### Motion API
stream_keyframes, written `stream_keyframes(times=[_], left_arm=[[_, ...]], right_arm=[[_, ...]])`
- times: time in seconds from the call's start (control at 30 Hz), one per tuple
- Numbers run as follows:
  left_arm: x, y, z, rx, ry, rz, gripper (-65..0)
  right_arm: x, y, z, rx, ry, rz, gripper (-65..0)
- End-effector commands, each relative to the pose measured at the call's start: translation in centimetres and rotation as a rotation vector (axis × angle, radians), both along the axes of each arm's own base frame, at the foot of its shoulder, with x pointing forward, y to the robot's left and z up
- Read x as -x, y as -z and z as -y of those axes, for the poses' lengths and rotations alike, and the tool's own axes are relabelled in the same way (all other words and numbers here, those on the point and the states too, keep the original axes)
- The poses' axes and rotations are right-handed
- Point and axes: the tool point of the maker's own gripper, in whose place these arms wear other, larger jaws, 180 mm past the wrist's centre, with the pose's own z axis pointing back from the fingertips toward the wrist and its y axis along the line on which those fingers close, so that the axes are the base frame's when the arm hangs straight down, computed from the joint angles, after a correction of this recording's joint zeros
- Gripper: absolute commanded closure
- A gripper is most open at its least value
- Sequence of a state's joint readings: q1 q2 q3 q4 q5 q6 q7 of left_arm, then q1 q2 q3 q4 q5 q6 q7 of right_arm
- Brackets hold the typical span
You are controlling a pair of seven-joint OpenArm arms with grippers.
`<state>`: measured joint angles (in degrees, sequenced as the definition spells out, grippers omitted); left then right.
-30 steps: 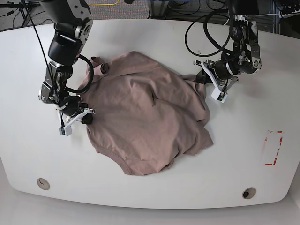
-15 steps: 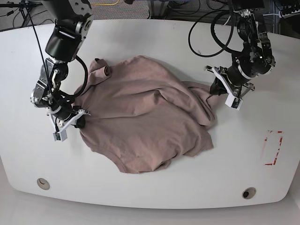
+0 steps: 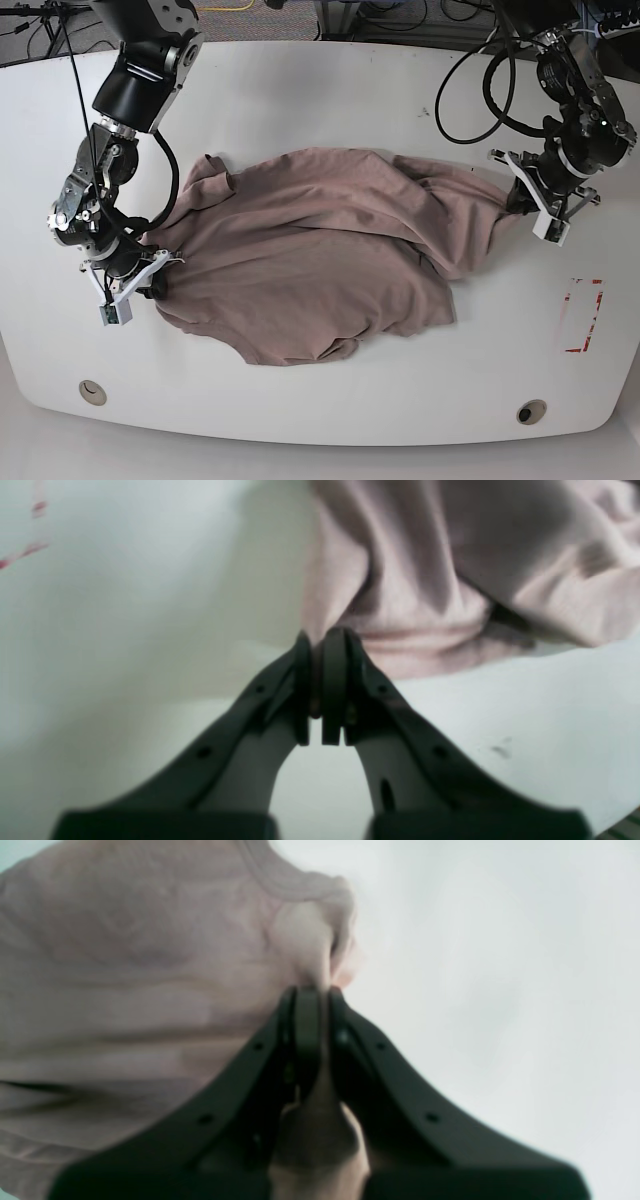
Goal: Fold the T-shirt properly
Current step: 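Close the right gripper on the shirt and lift both grippers apart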
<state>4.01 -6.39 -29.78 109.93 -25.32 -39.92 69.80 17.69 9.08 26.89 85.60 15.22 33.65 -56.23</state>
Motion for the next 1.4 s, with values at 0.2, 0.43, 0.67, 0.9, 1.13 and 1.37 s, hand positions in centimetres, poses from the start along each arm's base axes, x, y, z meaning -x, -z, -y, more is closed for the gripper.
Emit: stream_keyframes(times=[0.2, 0.43, 0.67, 0.9, 1.13, 1.37], left_arm=[[-1.9, -4.7, -4.9, -0.113, -0.051, 0.116, 0.0], [-2.8, -6.5, -6.2, -0.142, -0.069, 0.158, 0.0], [-4.2, -8.9, -7.1, -0.172, -0.074, 0.218, 0.0], [-6.2, -12.2, -7.3, -0.178, -0.085, 0.313, 0.0], [-8.1, -16.7, -7.9, -0.197, -0.099, 0.429, 0.0], [-9.8, -22.8, -8.9, -0.226, -0.127, 0.562, 0.0]], right_arm=[[-2.8, -4.5, 0.4, 0.014, 0.000, 0.121, -0.6], [-3.9, -6.5, 0.4, 0.016, 0.000, 0.165, -0.6], [-5.5, -9.5, 0.2, 0.011, -0.008, 0.234, -0.6], [-7.6, -13.1, -1.4, 0.021, -0.055, 0.320, -0.6], [-9.6, -17.2, -3.1, 0.035, -0.104, 0.405, -0.6], [-11.8, -22.3, -4.3, 0.043, -0.140, 0.485, -0.6]])
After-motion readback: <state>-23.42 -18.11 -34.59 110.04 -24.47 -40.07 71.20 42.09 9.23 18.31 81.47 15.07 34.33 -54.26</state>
